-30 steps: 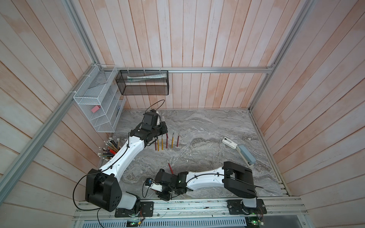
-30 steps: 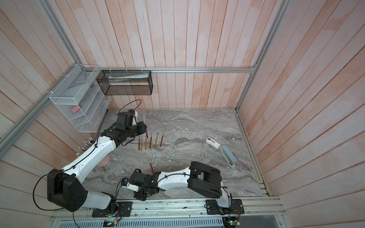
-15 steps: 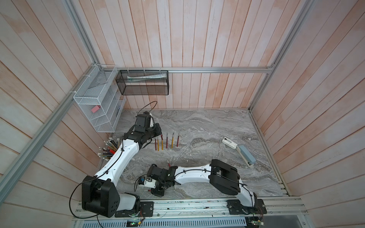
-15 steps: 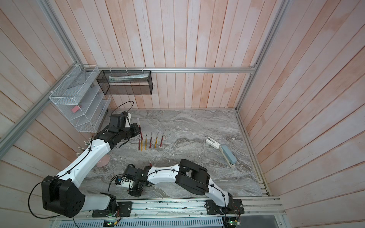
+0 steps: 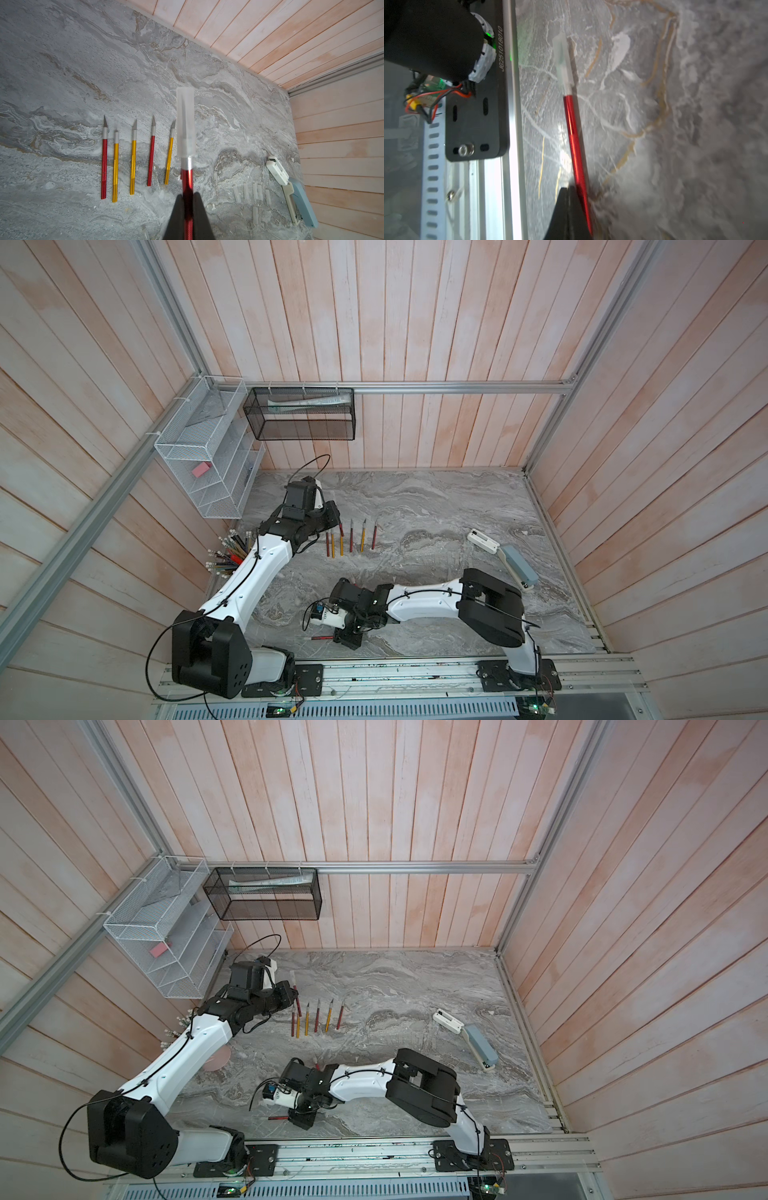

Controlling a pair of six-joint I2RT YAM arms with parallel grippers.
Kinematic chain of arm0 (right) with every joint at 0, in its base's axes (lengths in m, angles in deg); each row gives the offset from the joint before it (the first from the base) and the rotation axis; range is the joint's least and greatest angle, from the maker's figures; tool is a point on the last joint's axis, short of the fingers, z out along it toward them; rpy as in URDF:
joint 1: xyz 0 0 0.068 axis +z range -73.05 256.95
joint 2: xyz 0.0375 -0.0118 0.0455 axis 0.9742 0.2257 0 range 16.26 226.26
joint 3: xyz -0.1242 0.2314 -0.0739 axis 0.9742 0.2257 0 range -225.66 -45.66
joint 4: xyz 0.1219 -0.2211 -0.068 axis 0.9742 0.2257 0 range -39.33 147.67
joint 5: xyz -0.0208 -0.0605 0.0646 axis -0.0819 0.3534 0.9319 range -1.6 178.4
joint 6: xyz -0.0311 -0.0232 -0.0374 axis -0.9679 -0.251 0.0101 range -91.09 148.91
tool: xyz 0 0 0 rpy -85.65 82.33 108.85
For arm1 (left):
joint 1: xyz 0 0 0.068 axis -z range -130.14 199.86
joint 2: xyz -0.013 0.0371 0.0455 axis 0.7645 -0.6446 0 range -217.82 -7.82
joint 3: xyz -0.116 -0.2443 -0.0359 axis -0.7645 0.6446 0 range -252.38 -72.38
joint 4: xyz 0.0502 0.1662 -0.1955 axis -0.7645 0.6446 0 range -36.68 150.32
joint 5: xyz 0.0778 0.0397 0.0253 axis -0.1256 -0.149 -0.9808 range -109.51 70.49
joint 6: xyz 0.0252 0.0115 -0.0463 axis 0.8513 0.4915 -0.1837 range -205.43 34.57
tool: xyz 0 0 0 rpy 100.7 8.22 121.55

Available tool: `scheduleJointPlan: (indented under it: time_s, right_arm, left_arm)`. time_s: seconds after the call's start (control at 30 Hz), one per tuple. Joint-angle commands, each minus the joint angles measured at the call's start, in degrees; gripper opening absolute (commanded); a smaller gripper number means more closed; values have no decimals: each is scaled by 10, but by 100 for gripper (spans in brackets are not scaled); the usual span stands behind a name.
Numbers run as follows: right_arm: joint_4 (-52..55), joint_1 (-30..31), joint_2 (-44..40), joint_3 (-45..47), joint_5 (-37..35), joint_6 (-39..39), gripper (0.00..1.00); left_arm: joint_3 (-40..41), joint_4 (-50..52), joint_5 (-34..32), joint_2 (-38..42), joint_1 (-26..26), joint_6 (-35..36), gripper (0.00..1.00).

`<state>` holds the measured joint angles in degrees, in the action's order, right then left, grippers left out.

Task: Remove protective caps from carving knives
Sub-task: Adjust the carving knife at the center of the board.

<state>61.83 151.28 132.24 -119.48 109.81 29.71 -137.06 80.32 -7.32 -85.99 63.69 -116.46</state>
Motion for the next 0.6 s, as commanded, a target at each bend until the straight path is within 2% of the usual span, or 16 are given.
scheduleJointPlan:
  time_s: [0.0,0.27,0.33,0.47,0.57]
  right_arm:
    - [-62,-19,-60,44,31,44,0]
    - [-133,-64,-177,169,58,110,0]
    - [-139,-59,-198,184,48,127,0]
    - [-32,1,-152,122,35,78,0]
    - [19,14,-113,91,37,61,0]
  left_arm:
    - [5,-17,21,-12,-1,8,0]
    - [2,-25,23,-27,4,6,0]
    - [1,-26,22,-31,4,6,0]
    - [-4,-23,23,-40,5,7,0]
    - [-5,-19,21,-40,5,7,0]
